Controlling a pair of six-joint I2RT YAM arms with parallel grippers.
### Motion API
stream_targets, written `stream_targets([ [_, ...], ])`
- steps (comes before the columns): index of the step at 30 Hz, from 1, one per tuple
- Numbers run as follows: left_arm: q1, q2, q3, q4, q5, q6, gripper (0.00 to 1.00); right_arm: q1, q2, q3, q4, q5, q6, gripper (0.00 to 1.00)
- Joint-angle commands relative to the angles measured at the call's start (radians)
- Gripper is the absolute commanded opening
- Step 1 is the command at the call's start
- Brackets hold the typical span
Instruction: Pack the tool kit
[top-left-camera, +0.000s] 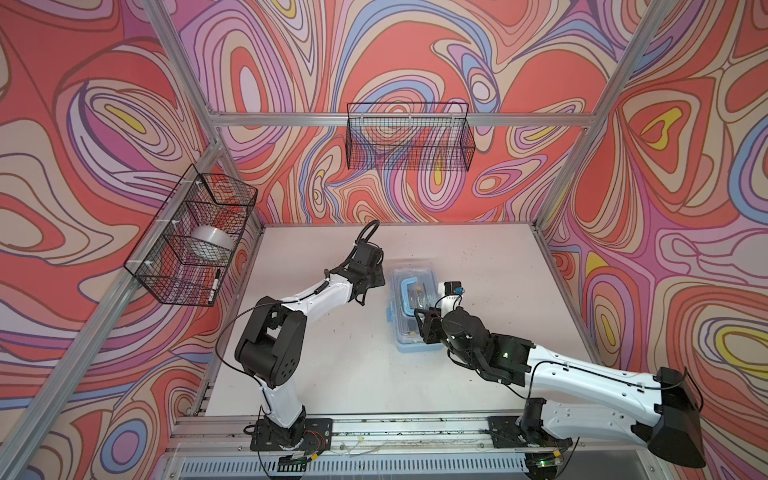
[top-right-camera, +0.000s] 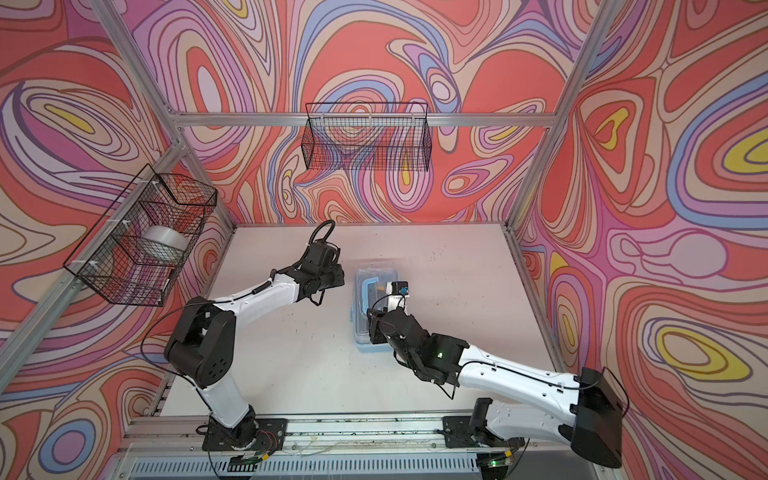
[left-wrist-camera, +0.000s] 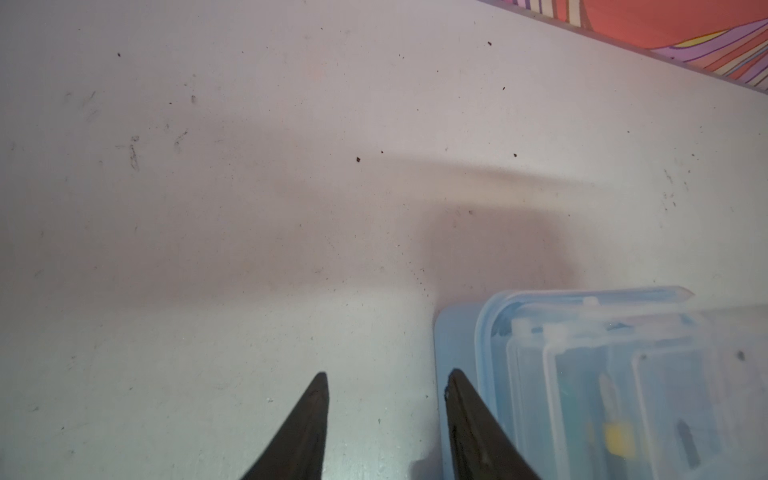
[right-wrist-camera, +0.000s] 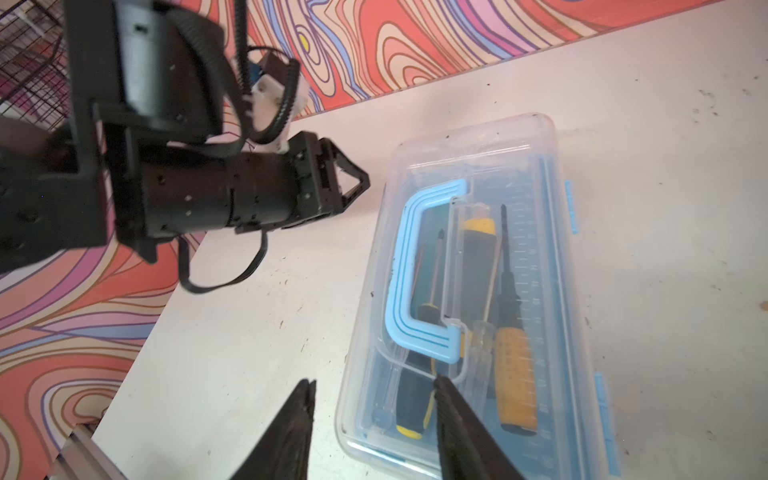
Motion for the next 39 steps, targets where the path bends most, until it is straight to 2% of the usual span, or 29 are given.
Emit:
stream_targets([
  [1, -0.01, -0.092, -0.14, 0.128, -0.002, 0.044, 0.46, 0.002, -0.013, -0.029, 0.021, 0.08, 0.007, 0.51],
  [5, -0.031, -0.18, -0.276, 0.179, -0.034, 0.06, 0.46, 0.001, -0.033, -0.078, 0.092, 0.08, -0.047, 0.53],
  [11, -0.071, -0.274, -0.46, 0.296, -0.054, 0.044, 0.46, -0.002, -0.018, -0.017, 0.008, 0.075, -0.126, 0.54],
  [17, -0.133, -0.323, -0.508, 0.285, -0.164, 0.039, 0.46, -0.003, 0.032, 0.009, -0.017, 0.062, -0.136, 0.54],
  [23, -0.16, -0.389, -0.59, 0.29, -0.14, 0.03, 0.47, -0.019, -0.001, -0.043, 0.024, 0.042, -0.123, 0.53],
  [27, -0.197, -0.467, -0.748, 0.431, -0.143, 0.027, 0.47, -0.029, -0.039, -0.096, 0.069, 0.017, -0.124, 0.52],
  [31, -0.232, -0.491, -0.823, 0.533, -0.174, 0.05, 0.48, -0.051, -0.074, -0.151, 0.133, -0.018, -0.121, 0.52],
  [39, -0.292, -0.38, -0.913, 0.845, -0.174, 0.1, 0.5, -0.067, -0.049, -0.16, 0.151, -0.054, -0.117, 0.52],
])
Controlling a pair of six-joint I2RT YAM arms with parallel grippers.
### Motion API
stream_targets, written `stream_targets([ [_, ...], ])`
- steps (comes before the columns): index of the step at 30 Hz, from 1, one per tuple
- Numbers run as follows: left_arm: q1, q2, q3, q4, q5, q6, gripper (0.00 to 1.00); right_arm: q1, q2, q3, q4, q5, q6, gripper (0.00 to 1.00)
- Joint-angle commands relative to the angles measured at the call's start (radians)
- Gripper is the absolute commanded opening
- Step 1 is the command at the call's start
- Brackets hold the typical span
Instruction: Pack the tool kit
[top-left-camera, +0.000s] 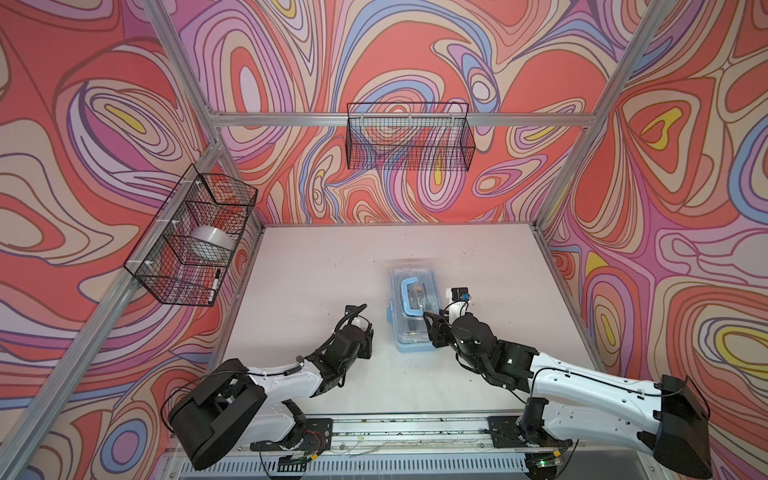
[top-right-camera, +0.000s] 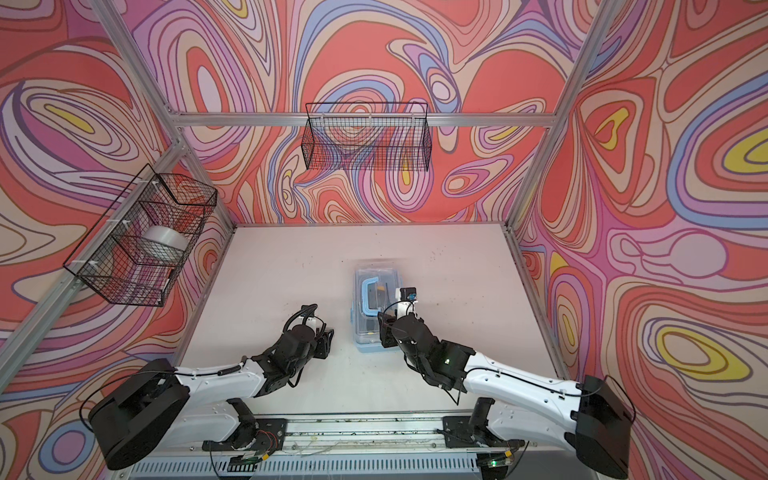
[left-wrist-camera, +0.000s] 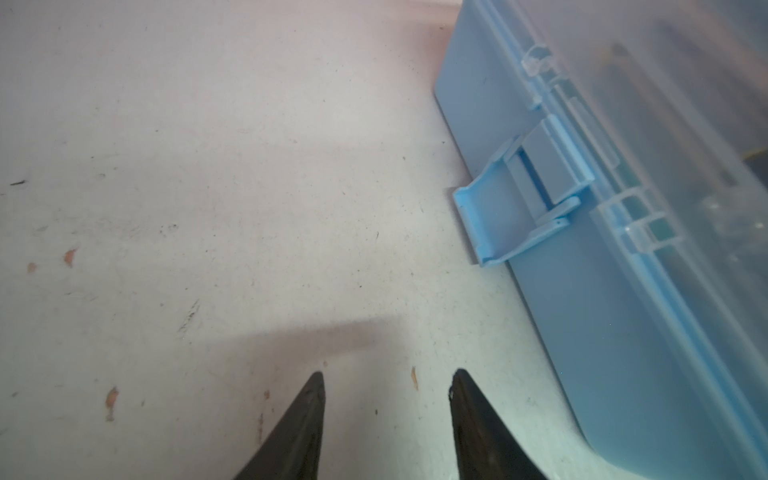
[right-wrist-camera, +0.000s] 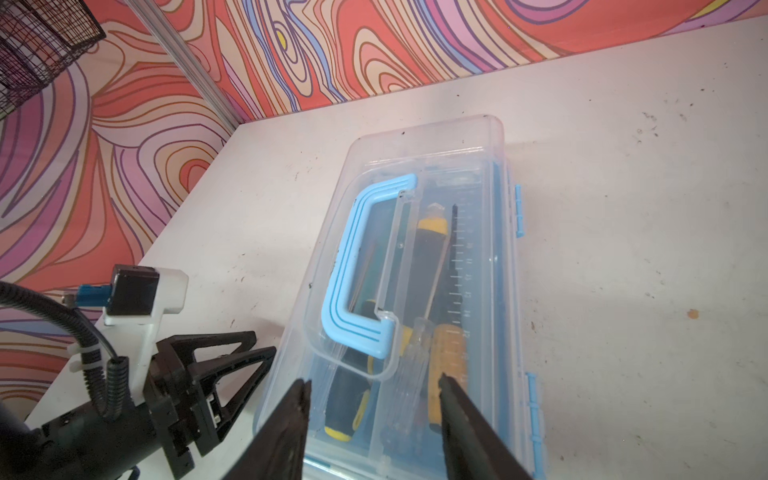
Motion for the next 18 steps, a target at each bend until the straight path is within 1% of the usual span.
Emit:
stream_targets([
  [1, -0.038, 0.067, -0.035, 0.227, -0.026, 0.039, 0.5, -0.006, 0.017, -0.015, 0.036, -0.025, 0.001, 0.52],
  [6, -0.081, 0.188, -0.026, 0.361, -0.02, 0.049, 0.49, -0.011, 0.056, 0.0, 0.046, -0.05, 0.001, 0.52],
  [11, -0.093, 0.311, -0.02, 0.507, -0.011, 0.043, 0.49, -0.015, 0.075, 0.007, 0.057, -0.058, -0.004, 0.52],
  [14, -0.096, 0.36, -0.006, 0.539, -0.02, 0.048, 0.49, -0.02, 0.077, 0.003, 0.061, -0.057, -0.001, 0.51],
  [18, -0.099, 0.399, 0.027, 0.53, -0.041, 0.077, 0.48, -0.027, 0.074, -0.006, 0.068, -0.055, -0.006, 0.52],
])
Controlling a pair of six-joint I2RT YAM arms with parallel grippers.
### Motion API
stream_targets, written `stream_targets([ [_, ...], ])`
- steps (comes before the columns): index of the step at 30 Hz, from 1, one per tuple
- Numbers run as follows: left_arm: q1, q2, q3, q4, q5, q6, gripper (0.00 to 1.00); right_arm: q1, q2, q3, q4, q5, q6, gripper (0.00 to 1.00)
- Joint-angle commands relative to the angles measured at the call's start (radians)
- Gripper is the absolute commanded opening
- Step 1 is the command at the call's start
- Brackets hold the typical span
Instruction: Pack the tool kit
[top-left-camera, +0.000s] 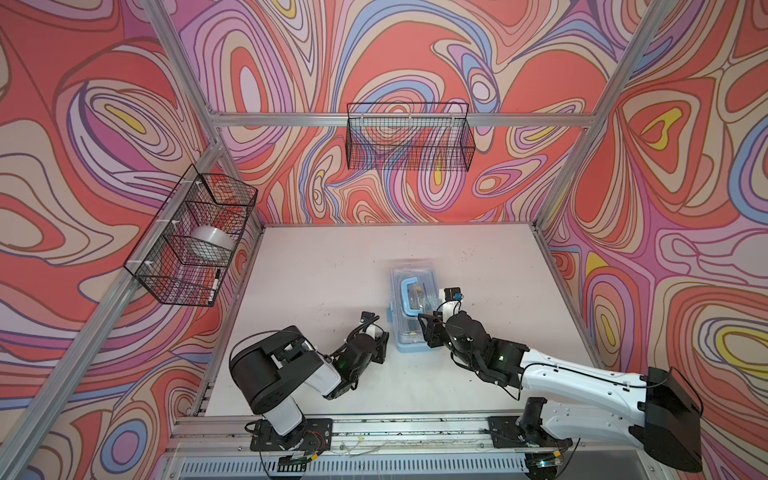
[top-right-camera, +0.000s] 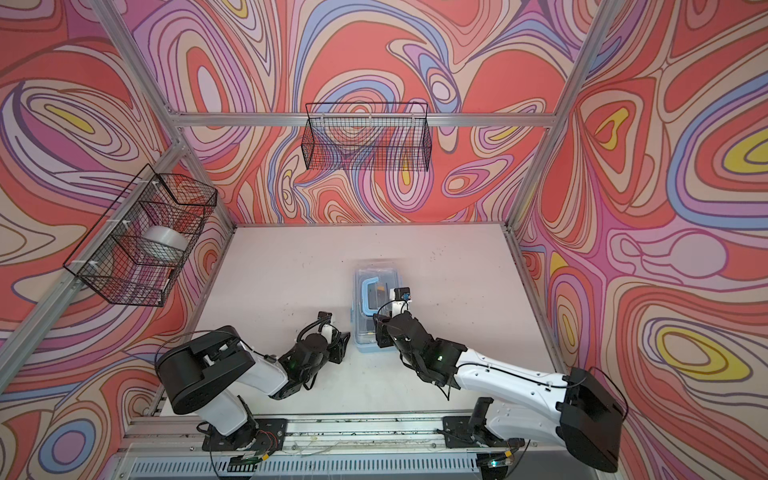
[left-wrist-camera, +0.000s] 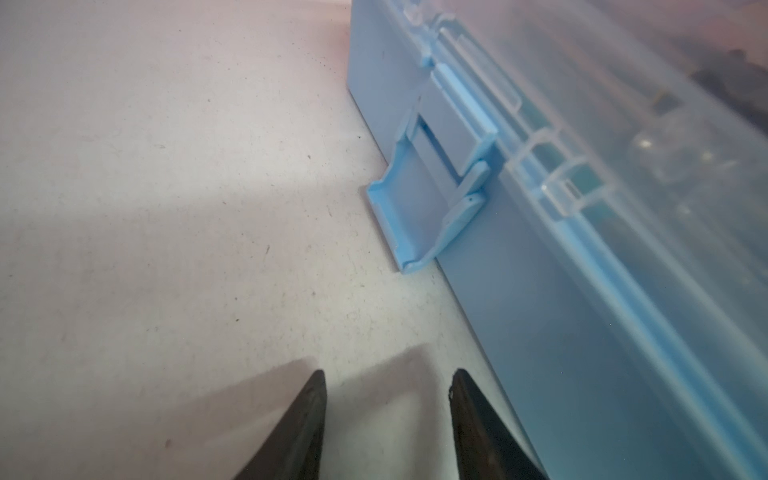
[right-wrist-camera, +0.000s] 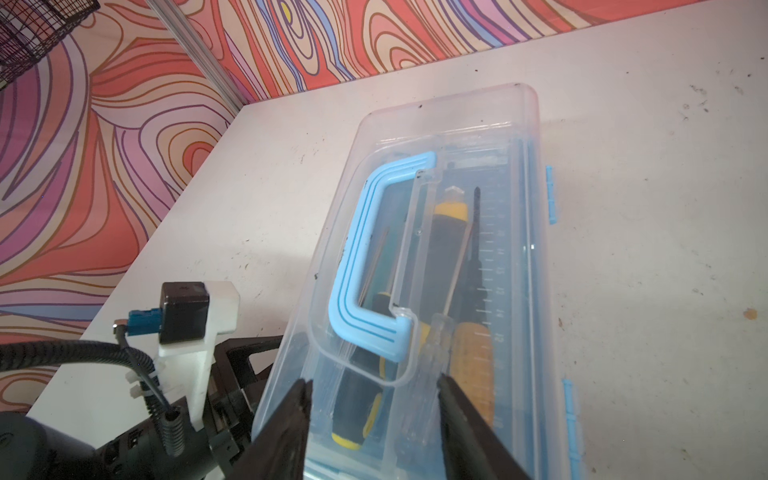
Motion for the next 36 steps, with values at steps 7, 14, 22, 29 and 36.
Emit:
stream_targets([
  [7, -0.009, 0.082, 0.066, 0.074, -0.041, 0.05, 0.47, -0.059, 0.005, -0.012, 0.023, -0.038, -0.01, 0.51],
  [14, -0.011, 0.187, 0.098, 0.162, -0.052, 0.07, 0.47, -0.069, 0.0, -0.023, 0.027, -0.046, -0.011, 0.51],
  [22, -0.009, 0.265, 0.134, 0.209, -0.089, 0.074, 0.47, -0.073, -0.009, -0.041, 0.022, -0.035, -0.007, 0.51],
  [29, -0.009, 0.274, 0.202, 0.154, -0.154, 0.125, 0.45, -0.076, 0.0, -0.04, 0.015, -0.032, 0.001, 0.51],
  [36, 0.009, 0.241, 0.196, 0.149, -0.217, 0.155, 0.44, -0.077, 0.003, -0.044, 0.015, -0.035, 0.012, 0.51],
])
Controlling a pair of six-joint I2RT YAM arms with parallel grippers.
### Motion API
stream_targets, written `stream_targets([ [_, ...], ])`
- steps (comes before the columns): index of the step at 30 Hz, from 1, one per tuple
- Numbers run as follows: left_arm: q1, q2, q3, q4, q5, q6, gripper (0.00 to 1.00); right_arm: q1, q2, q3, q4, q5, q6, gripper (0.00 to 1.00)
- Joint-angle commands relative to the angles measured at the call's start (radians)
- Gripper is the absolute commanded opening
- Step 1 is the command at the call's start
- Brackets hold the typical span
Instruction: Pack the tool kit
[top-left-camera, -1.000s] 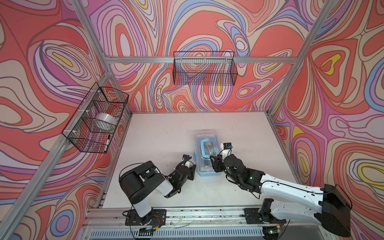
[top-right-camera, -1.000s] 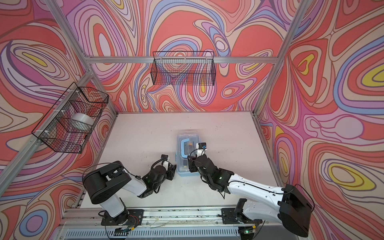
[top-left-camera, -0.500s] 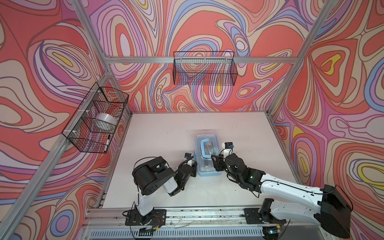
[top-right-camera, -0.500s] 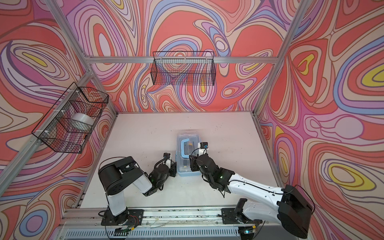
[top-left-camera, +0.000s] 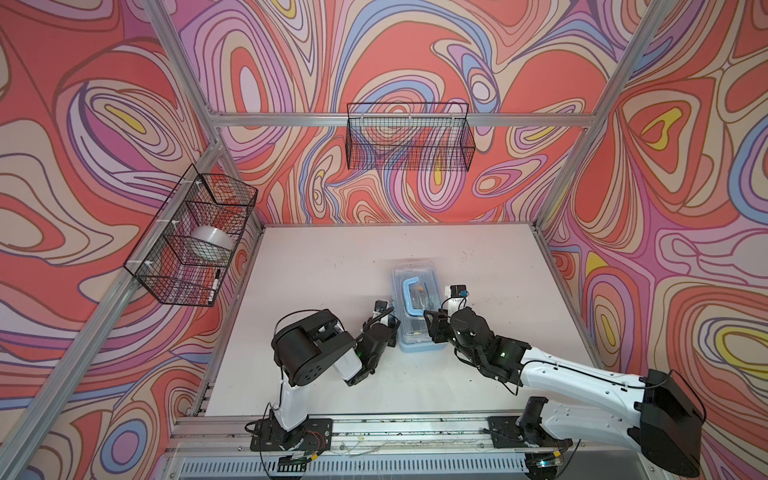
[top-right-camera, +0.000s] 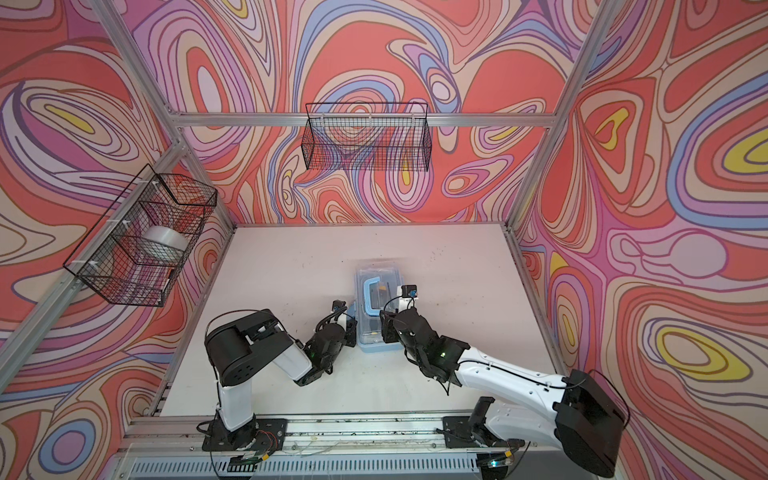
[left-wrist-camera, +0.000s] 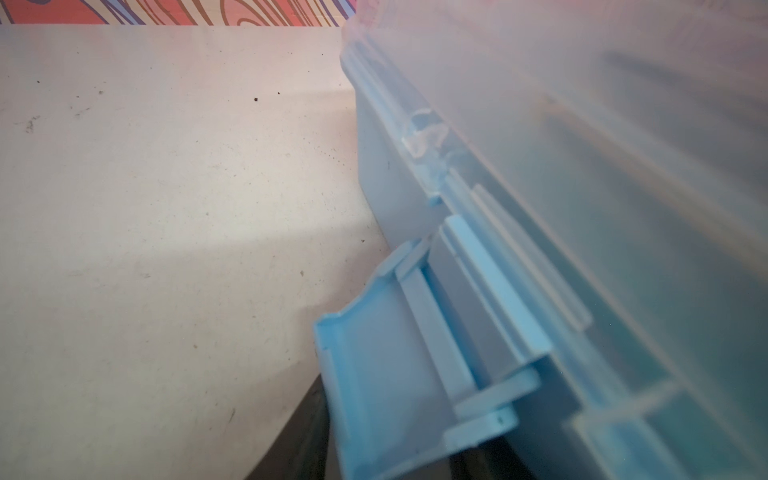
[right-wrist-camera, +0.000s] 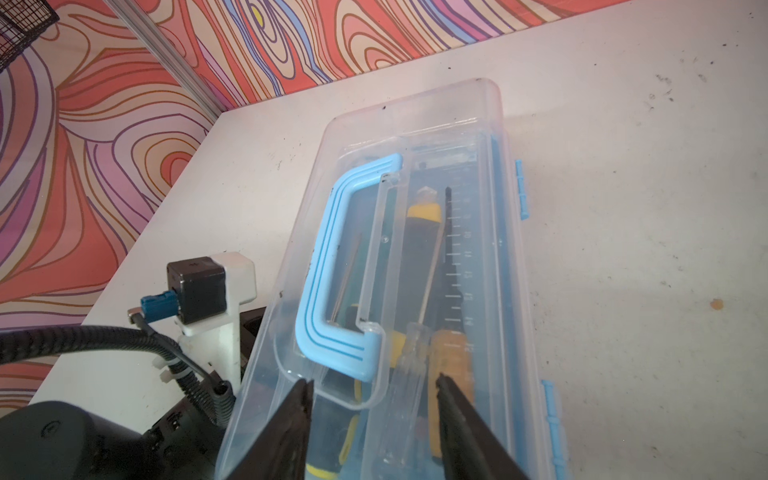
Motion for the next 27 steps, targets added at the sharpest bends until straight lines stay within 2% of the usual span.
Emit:
stream_targets([
  [1, 0.02, -0.031, -0.013, 0.003, -0.036, 0.025, 0.44, -0.003, 0.003, -0.011, -0.002, 0.004, 0.006, 0.51],
  [14, 0.048, -0.187, -0.052, -0.032, -0.017, 0.029, 0.43, -0.003, 0.043, 0.001, 0.002, -0.013, 0.025, 0.5],
  [21, 0.053, -0.277, -0.056, -0.105, 0.017, -0.029, 0.43, -0.003, 0.073, 0.012, 0.002, -0.05, 0.032, 0.5],
  [27, 0.062, -0.319, -0.08, -0.088, 0.085, -0.091, 0.42, -0.004, 0.111, 0.009, 0.031, -0.085, 0.048, 0.5],
])
